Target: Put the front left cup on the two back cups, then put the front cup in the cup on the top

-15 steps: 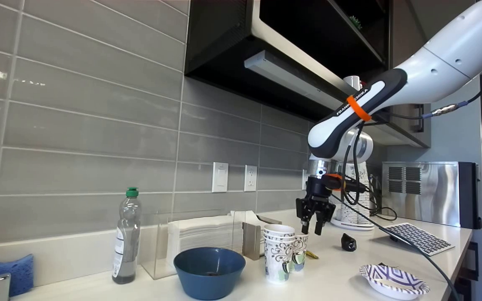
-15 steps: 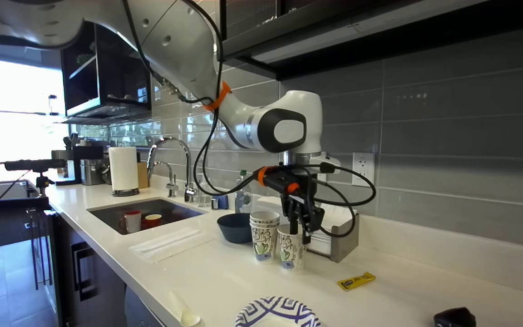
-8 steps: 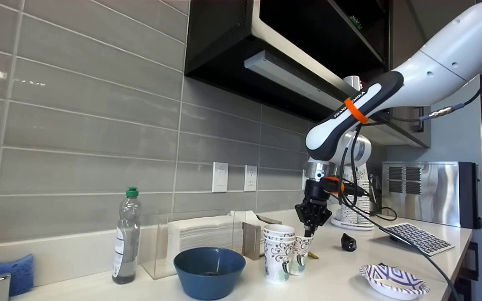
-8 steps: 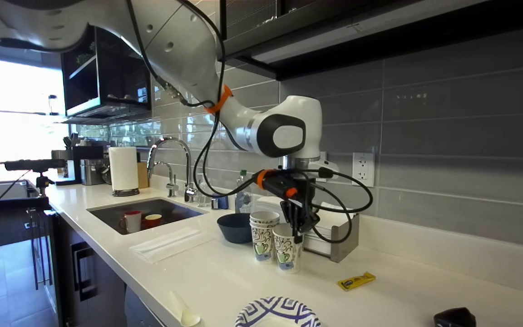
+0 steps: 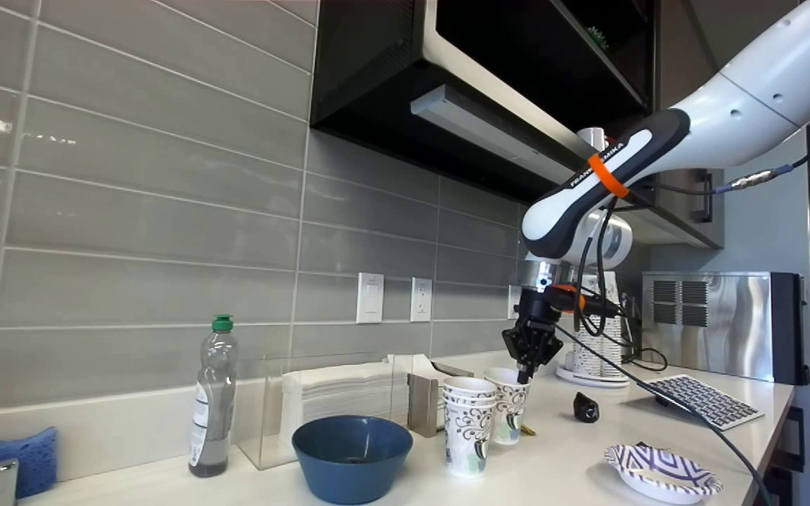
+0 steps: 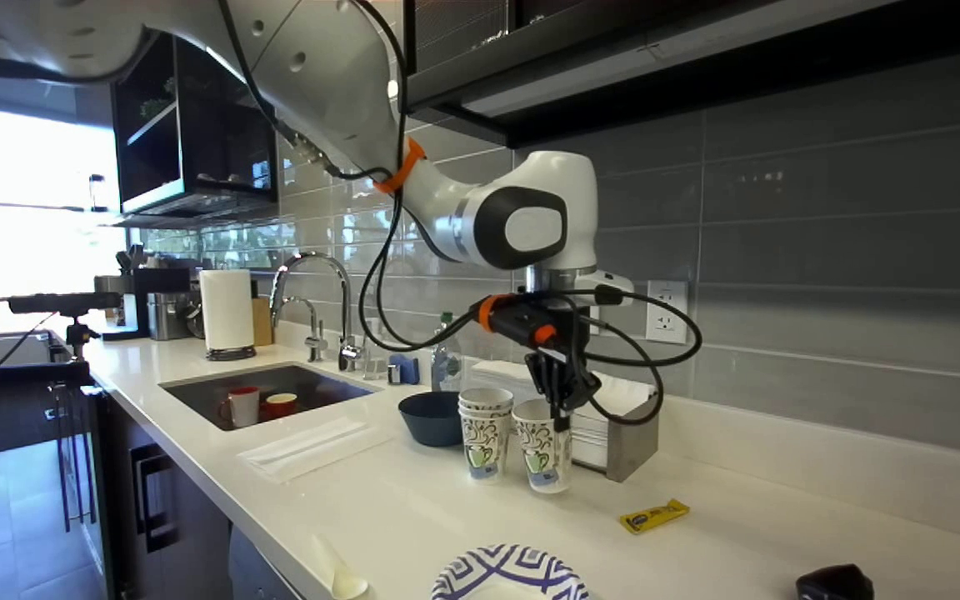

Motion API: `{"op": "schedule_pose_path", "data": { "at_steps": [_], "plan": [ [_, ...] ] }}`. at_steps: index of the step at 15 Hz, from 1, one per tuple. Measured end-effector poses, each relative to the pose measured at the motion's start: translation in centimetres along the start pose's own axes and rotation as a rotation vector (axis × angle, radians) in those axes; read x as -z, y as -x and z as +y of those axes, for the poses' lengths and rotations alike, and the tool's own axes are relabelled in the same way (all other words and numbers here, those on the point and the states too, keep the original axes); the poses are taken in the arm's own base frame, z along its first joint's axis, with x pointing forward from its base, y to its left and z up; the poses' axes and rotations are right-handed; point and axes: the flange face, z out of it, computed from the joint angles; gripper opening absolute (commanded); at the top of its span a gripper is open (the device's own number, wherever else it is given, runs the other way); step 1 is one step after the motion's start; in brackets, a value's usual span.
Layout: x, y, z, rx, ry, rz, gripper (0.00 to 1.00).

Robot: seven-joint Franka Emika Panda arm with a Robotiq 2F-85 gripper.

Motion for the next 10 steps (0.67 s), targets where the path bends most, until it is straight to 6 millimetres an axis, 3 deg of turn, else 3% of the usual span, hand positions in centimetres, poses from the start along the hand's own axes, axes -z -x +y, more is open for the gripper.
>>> {"op": "schedule_pose_path", "data": {
  "at_steps": [5, 10],
  "plan": [
    [6.0, 0.5, 1.0, 0.008, 0.041, 0.054, 0.01],
    [12.1, 1.9, -1.3, 0.053, 0.028, 0.086, 0.01]
  ]
}}
